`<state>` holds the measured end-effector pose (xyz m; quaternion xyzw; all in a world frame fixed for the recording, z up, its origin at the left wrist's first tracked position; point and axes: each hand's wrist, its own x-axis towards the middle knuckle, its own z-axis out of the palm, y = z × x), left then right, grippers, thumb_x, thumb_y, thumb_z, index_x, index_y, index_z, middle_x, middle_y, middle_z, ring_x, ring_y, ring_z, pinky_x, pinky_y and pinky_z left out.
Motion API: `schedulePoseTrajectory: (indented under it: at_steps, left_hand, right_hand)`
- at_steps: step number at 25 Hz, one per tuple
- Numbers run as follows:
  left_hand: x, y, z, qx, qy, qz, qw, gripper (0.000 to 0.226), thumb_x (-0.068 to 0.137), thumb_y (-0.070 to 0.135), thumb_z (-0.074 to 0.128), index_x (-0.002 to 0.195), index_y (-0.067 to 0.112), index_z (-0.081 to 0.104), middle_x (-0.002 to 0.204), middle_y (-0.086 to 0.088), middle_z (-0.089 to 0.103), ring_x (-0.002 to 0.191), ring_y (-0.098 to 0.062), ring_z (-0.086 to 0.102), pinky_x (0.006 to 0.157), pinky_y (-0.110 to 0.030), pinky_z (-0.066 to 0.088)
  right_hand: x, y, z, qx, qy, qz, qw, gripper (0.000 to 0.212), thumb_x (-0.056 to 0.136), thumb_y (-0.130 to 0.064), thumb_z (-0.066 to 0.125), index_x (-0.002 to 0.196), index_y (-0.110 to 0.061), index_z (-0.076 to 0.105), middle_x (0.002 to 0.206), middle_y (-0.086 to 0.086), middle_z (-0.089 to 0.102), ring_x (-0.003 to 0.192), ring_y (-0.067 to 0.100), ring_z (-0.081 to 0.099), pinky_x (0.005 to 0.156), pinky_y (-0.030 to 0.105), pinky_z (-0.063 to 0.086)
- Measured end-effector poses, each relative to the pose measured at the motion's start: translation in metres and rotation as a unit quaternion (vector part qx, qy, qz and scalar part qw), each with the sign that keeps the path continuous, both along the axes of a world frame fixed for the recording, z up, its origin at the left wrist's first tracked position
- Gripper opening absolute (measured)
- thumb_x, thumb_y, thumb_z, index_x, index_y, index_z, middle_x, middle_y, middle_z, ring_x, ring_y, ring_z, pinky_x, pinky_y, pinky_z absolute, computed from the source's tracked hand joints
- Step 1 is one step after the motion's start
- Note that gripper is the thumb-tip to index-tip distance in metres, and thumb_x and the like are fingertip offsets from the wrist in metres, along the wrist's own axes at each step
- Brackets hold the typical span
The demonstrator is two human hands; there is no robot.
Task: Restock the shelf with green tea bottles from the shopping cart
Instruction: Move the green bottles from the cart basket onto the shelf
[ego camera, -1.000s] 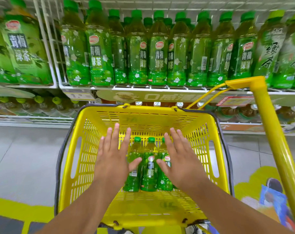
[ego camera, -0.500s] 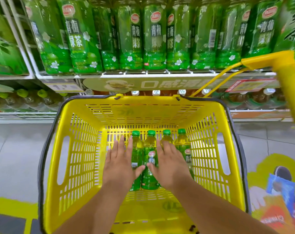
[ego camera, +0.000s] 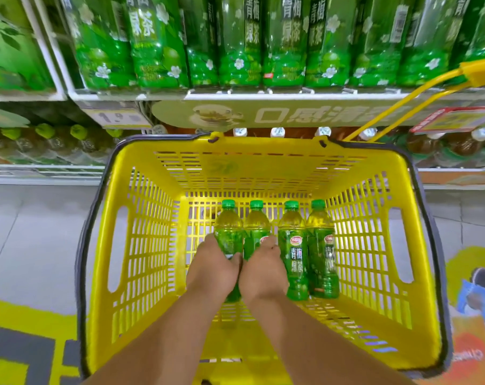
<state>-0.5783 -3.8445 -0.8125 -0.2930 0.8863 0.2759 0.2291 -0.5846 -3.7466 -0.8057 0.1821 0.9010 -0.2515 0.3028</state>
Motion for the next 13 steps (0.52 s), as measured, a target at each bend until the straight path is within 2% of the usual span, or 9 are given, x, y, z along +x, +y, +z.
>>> schedulePoseTrajectory:
  at_steps: [2, 5, 7, 9, 11, 13]
  left_hand:
    - [-0.001, -0.007, 0.000, -0.008, -0.004, 0.006, 1.000, 0.046, 0.082, 0.040, 0.071, 0.117, 0.018, 0.052, 0.113, -0.004, 0.063, 0.104, -0.030, 0.064, 0.080, -0.038, 0.052]
    - [0.001, -0.017, 0.010, -0.013, 0.021, 0.028, 0.999, 0.042, 0.082, 0.037, 0.073, 0.113, 0.020, 0.051, 0.109, -0.003, 0.064, 0.097, -0.029, 0.065, 0.069, -0.031, 0.044]
    - [0.003, -0.018, 0.024, 0.001, 0.061, 0.030, 0.998, 0.045, 0.079, 0.037, 0.075, 0.114, 0.025, 0.050, 0.107, 0.001, 0.065, 0.095, -0.026, 0.066, 0.069, -0.030, 0.044]
    - [0.005, -0.016, 0.042, 0.015, 0.092, 0.015, 0.996, 0.051, 0.077, 0.041, 0.075, 0.120, 0.031, 0.050, 0.105, 0.006, 0.066, 0.094, -0.021, 0.067, 0.071, -0.032, 0.049]
    - [0.006, -0.013, 0.068, 0.022, 0.125, 0.020, 0.992, 0.060, 0.075, 0.045, 0.076, 0.127, 0.034, 0.048, 0.111, 0.009, 0.067, 0.099, -0.018, 0.067, 0.077, -0.035, 0.053]
    - [0.005, -0.009, 0.095, 0.025, 0.153, 0.029, 0.987, 0.069, 0.075, 0.048, 0.076, 0.135, 0.033, 0.045, 0.119, 0.009, 0.065, 0.106, -0.019, 0.066, 0.084, -0.041, 0.055]
  right_hand:
    - [-0.002, 0.003, -0.001, -0.050, -0.016, -0.056, 0.997, 0.059, 0.088, -0.030, 0.067, 0.133, -0.006, 0.037, 0.126, 0.012, 0.055, 0.110, 0.030, 0.060, 0.083, 0.038, 0.052]
    - [-0.005, 0.012, 0.006, -0.081, -0.014, -0.086, 0.993, 0.056, 0.083, -0.031, 0.074, 0.123, -0.009, 0.043, 0.113, 0.009, 0.062, 0.100, 0.029, 0.064, 0.076, 0.036, 0.053]
    - [-0.003, 0.021, 0.016, -0.082, 0.002, -0.087, 0.993, 0.056, 0.081, -0.035, 0.076, 0.120, -0.013, 0.044, 0.100, 0.005, 0.063, 0.089, 0.026, 0.064, 0.073, 0.036, 0.053]
    - [0.000, 0.031, 0.032, -0.078, 0.030, -0.079, 0.993, 0.060, 0.076, -0.040, 0.079, 0.120, -0.018, 0.044, 0.090, -0.002, 0.061, 0.075, 0.020, 0.060, 0.062, 0.030, 0.049]
    - [0.000, 0.042, 0.053, -0.072, 0.069, -0.069, 0.993, 0.068, 0.073, -0.044, 0.081, 0.126, -0.022, 0.044, 0.096, -0.007, 0.061, 0.069, 0.012, 0.054, 0.055, 0.023, 0.043]
    - [-0.003, 0.051, 0.077, -0.077, 0.101, -0.067, 0.990, 0.074, 0.071, -0.045, 0.082, 0.131, -0.026, 0.043, 0.106, -0.010, 0.065, 0.072, 0.010, 0.059, 0.061, 0.022, 0.045]
